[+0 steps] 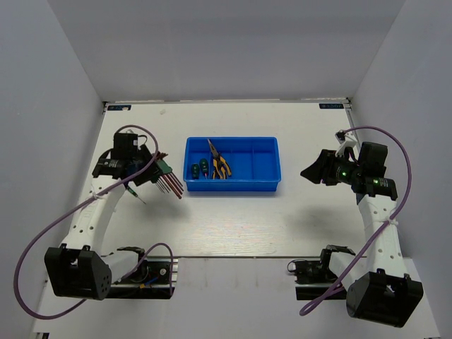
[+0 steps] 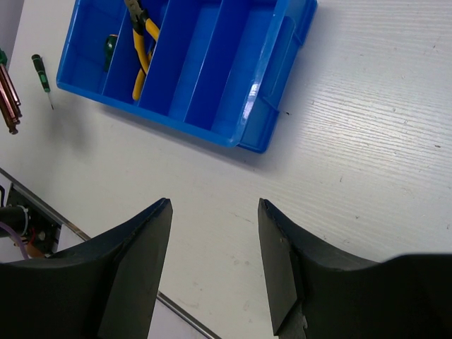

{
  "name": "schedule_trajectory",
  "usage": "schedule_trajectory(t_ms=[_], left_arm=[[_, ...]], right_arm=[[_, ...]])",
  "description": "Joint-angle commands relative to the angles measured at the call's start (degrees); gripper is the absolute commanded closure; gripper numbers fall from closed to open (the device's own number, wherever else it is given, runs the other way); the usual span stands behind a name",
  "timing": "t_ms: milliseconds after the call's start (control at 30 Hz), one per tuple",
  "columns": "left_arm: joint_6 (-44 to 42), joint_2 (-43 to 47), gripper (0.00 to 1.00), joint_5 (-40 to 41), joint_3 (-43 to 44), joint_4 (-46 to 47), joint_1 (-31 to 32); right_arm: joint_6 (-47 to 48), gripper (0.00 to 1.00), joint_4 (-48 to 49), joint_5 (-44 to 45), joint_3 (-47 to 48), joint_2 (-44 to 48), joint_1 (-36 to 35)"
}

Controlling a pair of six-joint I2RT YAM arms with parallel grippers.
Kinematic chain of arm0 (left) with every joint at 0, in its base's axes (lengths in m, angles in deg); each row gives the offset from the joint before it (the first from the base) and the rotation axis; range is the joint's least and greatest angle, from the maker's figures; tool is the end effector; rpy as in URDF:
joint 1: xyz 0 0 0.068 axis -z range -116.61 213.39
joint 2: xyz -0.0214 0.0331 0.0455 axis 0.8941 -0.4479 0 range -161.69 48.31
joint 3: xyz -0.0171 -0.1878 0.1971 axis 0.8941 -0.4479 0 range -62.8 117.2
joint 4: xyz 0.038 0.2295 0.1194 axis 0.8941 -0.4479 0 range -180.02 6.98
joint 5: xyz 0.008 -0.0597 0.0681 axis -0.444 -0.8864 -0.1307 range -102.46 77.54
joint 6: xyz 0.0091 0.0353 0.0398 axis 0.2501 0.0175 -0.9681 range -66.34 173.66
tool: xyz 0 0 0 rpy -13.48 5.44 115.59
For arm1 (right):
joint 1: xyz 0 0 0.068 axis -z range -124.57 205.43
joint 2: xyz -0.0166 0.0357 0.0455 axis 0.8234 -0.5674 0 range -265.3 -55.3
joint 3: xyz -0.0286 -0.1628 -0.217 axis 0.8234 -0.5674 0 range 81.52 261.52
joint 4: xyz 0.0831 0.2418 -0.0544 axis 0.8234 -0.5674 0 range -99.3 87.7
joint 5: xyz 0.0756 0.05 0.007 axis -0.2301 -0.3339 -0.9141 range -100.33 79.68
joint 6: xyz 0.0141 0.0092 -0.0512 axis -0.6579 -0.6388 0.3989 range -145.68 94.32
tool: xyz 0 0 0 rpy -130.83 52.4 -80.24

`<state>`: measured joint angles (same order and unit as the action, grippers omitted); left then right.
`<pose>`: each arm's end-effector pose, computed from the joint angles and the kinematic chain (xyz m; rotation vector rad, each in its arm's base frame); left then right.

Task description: Sort the tools into containers

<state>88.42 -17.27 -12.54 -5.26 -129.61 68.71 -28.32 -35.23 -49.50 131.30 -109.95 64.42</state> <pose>0.2243 -0.0209 0.2895 -0.6468 2.4643 -0.2800 0.1978 -0.0086 0.3055 -0.1522 2.1369 0.6925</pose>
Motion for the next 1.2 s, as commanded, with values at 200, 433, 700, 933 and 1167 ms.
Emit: schedule_trajectory(t_ms=[200, 433, 700, 933, 1167], left_arm=[[-1.45, -2.88, 1.0, -6.95, 7.14, 3.87, 0.57], [-1.45, -8.77, 1.0, -8.71, 11.02, 5.1, 2.15], [-1.98, -14.3, 1.0, -9.77, 16.03, 6.68, 5.22], [-1.98, -20.54, 1.0, -10.29, 21.9, 7.3, 8.73], [-1.98, -26.26, 1.0, -10.29, 27.01, 9.06, 11.9]], right_arm=[[0.26, 0.42, 0.85, -1.16, -0.3, -0.1, 0.06], [0.08, 0.42, 0.85, -0.99, -0.38, -0.02, 0.15], [0.08, 0.42, 0.85, -0.72, -0.38, -0.19, 0.06], [0.26, 0.42, 0.85, -0.64, -0.38, -0.63, 0.06], [0.26, 0.42, 0.76, -0.55, -0.38, -0.81, 0.15]])
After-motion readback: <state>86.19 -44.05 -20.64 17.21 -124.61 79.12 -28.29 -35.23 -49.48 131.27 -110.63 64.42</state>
